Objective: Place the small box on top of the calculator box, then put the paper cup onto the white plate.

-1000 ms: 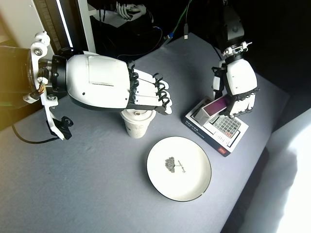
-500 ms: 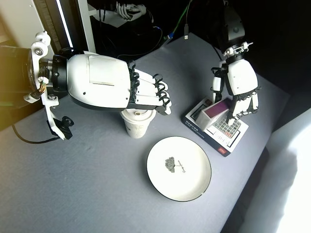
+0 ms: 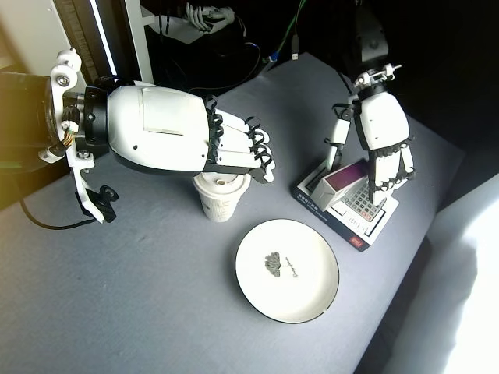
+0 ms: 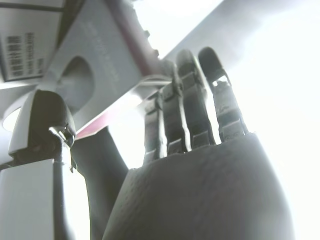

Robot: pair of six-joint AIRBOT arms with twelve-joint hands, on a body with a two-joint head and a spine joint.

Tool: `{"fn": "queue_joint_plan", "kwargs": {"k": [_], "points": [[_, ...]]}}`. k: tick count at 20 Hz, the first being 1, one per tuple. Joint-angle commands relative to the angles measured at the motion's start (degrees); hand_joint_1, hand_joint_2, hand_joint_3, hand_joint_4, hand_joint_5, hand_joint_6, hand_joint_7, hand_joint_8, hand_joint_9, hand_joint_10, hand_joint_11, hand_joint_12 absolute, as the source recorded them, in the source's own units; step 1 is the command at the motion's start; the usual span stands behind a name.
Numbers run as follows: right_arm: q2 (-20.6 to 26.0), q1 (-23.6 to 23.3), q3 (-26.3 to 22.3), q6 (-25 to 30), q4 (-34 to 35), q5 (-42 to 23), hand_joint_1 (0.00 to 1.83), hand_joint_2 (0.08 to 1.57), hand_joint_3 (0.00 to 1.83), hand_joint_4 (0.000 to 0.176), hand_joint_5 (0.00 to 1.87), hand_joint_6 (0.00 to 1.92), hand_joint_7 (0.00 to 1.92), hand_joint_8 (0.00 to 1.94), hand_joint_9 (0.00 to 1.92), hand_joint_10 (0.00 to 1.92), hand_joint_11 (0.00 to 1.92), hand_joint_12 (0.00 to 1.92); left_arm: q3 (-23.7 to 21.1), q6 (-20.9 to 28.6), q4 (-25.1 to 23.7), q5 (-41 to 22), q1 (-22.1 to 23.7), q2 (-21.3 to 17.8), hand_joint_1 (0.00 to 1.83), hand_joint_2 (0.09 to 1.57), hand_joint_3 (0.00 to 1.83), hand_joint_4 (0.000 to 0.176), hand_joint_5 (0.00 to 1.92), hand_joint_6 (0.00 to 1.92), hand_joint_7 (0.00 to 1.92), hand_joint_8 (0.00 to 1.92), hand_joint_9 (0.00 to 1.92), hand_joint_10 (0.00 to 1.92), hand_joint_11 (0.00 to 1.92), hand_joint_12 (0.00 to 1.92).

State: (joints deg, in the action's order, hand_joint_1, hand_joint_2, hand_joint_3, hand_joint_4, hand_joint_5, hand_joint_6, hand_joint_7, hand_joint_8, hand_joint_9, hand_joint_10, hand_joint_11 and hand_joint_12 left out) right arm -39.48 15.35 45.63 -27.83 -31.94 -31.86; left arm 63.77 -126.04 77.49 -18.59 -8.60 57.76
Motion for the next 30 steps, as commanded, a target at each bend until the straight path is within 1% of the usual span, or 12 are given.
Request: {"fn": "queue_joint_plan", "kwargs": {"k": [1, 8, 9, 10, 12, 13, 17, 19, 20, 21, 23, 30], "points": [[0.1, -1.2, -0.4, 0.1, 1.7, -6.3, 0.23, 1.18, 0.0, 0.0, 0.0, 0.0, 0.03, 0.0, 0.0, 0.0, 0.0, 0.03, -0.4, 2.4, -3.9, -3.8, 0.8, -1.4, 0.42, 0.99, 0.0, 0.0, 0.12, 0.0, 0.18, 0.0, 0.2, 0.0, 0.0, 0.53], [-3.1, -4.8, -0.4, 8.0, -3.8, 1.0, 0.65, 0.71, 0.0, 0.0, 0.0, 0.0, 0.0, 0.0, 0.0, 0.0, 0.0, 0.0, -7.0, 24.2, -28.1, -2.8, 0.0, -8.9, 0.35, 0.86, 0.0, 0.0, 0.0, 0.0, 0.03, 0.0, 0.03, 0.0, 0.0, 0.18], [-3.5, -5.0, -0.4, 9.9, -5.5, 1.8, 0.7, 0.71, 0.0, 0.0, 0.0, 0.0, 0.0, 0.0, 0.0, 0.0, 0.0, 0.0, -7.8, 30.3, -33.7, -1.9, -1.1, -10.1, 0.35, 0.86, 0.0, 0.0, 0.0, 0.0, 0.02, 0.0, 0.02, 0.0, 0.0, 0.13], [-3.8, -5.1, -0.4, 13.0, -8.1, 2.6, 0.75, 0.71, 0.0, 0.0, 0.0, 0.0, 0.0, 0.0, 0.0, 0.0, 0.0, 0.0, -9.2, 41.8, -44.6, -1.4, -3.3, -11.9, 0.32, 0.85, 0.0, 0.0, 0.0, 0.0, 0.0, 0.0, 0.0, 0.0, 0.0, 0.05], [-3.9, -5.2, -0.4, 15.4, -10.7, 3.6, 0.87, 0.75, 0.0, 0.0, 0.0, 0.0, 0.0, 0.0, 0.0, 0.0, 0.0, 0.0, -10.5, 53.0, -56.0, -1.4, -5.8, -13.6, 0.27, 0.83, 0.0, 0.0, 0.0, 0.0, 0.0, 0.0, 0.01, 0.01, 0.01, 0.04], [-4.1, -5.2, -0.4, 15.7, -11.3, 4.3, 0.87, 0.75, 0.0, 0.0, 0.0, 0.0, 0.0, 0.0, 0.0, 0.0, 0.0, 0.0, -11.7, 62.0, -65.3, -2.7, -8.2, -15.2, 0.27, 0.83, 0.0, 0.0, 0.0, 0.0, 0.0, 0.0, 0.01, 0.01, 0.01, 0.04], [-4.5, -5.7, -0.3, 19.5, -15.8, 5.8, 0.97, 0.74, 0.0, 0.0, 0.0, 0.0, 0.0, 0.0, 0.0, 0.0, 0.0, 0.0, -14.4, 80.2, -85.8, -12.3, -17.0, -18.8, 0.2, 0.82, 0.0, 0.0, 0.0, 0.0, 0.01, 0.0, 0.03, 0.01, 0.02, 0.05], [-5.1, -5.6, 0.2, 19.5, -16.1, 6.3, 1.01, 0.73, 0.0, 0.0, 0.0, 0.0, 0.0, 0.0, 0.0, 0.0, 0.0, 0.0, -15.4, 84.8, -92.2, -13.3, -19.4, -20.1, 0.18, 0.81, 0.0, 0.0, 0.0, 0.0, 0.02, 0.0, 0.04, 0.01, 0.04, 0.07], [-5.3, -5.6, 0.4, 19.6, -16.2, 6.6, 1.03, 0.73, 0.0, 0.0, 0.0, 0.0, 0.0, 0.0, 0.0, 0.0, 0.0, 0.0, -15.7, 85.2, -93.4, -14.3, -20.1, -20.4, 0.21, 0.82, 0.01, 0.0, 0.04, 0.0, 0.06, 0.0, 0.09, 0.01, 0.0, 0.27], [-5.8, -5.6, 0.9, 20.3, -16.9, 7.5, 1.03, 0.72, 0.0, 0.0, 0.0, 0.0, 0.0, 0.0, 0.0, 0.0, 0.0, 0.0, -16.2, 85.2, -94.3, -16.3, -21.4, -21.0, 0.21, 0.82, 0.01, 0.0, 0.04, 0.0, 0.06, 0.0, 0.09, 0.0, 0.0, 0.29], [-7.1, -5.3, 2.5, 25.0, -20.2, 8.3, 1.05, 0.73, 0.0, 0.0, 0.0, 0.0, 0.0, 0.0, 0.0, 0.0, 0.0, 0.0, -16.9, 85.2, -95.0, -17.9, -23.2, -21.8, 0.2, 0.83, 0.01, 0.0, 0.0, 0.0, 0.02, 0.01, 0.05, 0.01, 0.0, 0.18], [-8.5, -3.7, 4.6, 26.4, -23.1, 8.4, 1.07, 0.73, 0.0, 0.0, 0.0, 0.0, 0.0, 0.0, 0.0, 0.0, 0.0, 0.0, -18.1, 85.6, -96.3, -18.3, -23.8, -22.1, 0.24, 0.83, 0.0, 0.0, 0.0, 0.0, 0.01, 0.0, 0.03, 0.0, 0.0, 0.16]]}}
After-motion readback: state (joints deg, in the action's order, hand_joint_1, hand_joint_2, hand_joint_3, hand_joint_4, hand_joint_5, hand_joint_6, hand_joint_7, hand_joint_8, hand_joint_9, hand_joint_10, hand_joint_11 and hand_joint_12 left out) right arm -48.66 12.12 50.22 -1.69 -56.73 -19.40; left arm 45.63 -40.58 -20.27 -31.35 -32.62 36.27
